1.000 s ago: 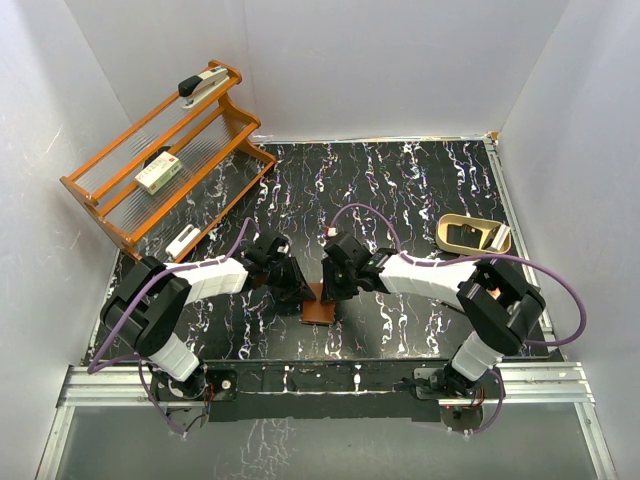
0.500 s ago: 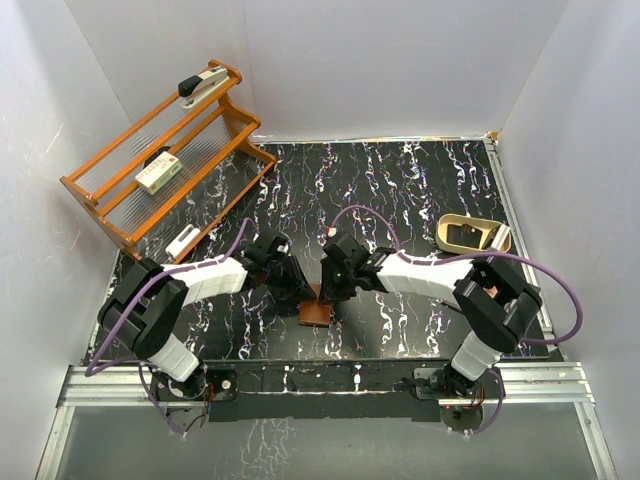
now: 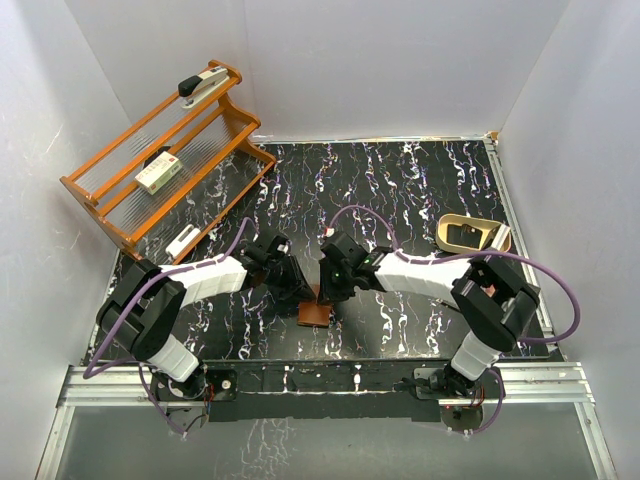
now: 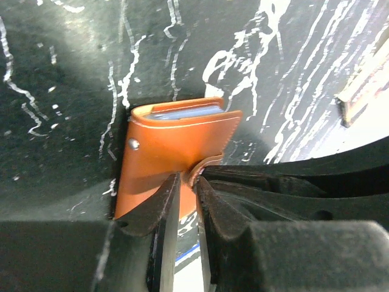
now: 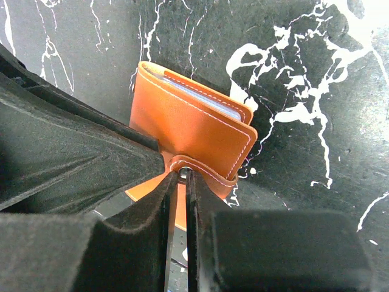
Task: Put the credit cards into the card holder
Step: Close the card holder at the center of the board.
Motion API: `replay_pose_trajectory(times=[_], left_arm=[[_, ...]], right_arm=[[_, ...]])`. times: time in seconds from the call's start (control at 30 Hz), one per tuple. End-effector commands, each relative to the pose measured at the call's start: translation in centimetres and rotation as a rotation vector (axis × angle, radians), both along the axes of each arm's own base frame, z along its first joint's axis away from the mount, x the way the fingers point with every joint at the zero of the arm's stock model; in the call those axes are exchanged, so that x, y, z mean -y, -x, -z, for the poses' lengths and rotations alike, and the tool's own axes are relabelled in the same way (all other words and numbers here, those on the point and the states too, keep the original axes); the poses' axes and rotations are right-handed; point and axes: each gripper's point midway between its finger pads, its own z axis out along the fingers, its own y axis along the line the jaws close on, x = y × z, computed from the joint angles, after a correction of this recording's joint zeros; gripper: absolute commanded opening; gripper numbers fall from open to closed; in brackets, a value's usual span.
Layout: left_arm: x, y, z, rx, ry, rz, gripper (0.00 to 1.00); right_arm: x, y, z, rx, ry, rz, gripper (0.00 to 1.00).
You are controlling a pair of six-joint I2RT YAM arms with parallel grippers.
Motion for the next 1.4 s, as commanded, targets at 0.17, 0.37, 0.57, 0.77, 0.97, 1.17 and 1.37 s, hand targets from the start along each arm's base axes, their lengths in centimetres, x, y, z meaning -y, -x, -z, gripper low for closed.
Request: replay_pose_trajectory(times=[0.17, 0.37, 0.57, 0.77, 0.97, 1.17, 1.37], left_arm=[[-2.5, 1.8, 1.5, -0.045, -0.134, 0.025, 0.1], [-2.9, 2.1, 2.6, -0.046, -0.145, 0.024, 0.09], [-2.9, 2.1, 2.8, -0.033, -0.134, 0.016, 0.09], [-3.0, 2.2, 2.9, -0.03, -0.133, 0.016, 0.08], [-2.9, 1.8, 1.6, -0.005, -0.128, 0.019, 0.08], [-3.1, 2.0, 1.4, -0.003, -0.133, 0.019, 0.08], [-3.4, 2.3, 2.0, -0.012, -0.138, 0.014, 0.08]], right_arm=[[3.3, 4.7, 3.9, -0.167, 0.227, -0.118, 0.12], [4.2, 6.0, 5.4, -0.258, 0.311, -0.181, 0.14], [5.3, 7.6, 7.5, -0.359, 0.374, -0.247, 0.14], [5.3, 7.4, 7.3, -0.365, 0.399, -0.274, 0.14], [1.6, 2.9, 0.4, -0.16, 0.293, -0.227, 0.17], [-0.1, -0.4, -4.4, 0.028, 0.192, -0.137, 0.27], [-1.1, -1.4, -6.3, 0.13, 0.076, -0.087, 0.29]])
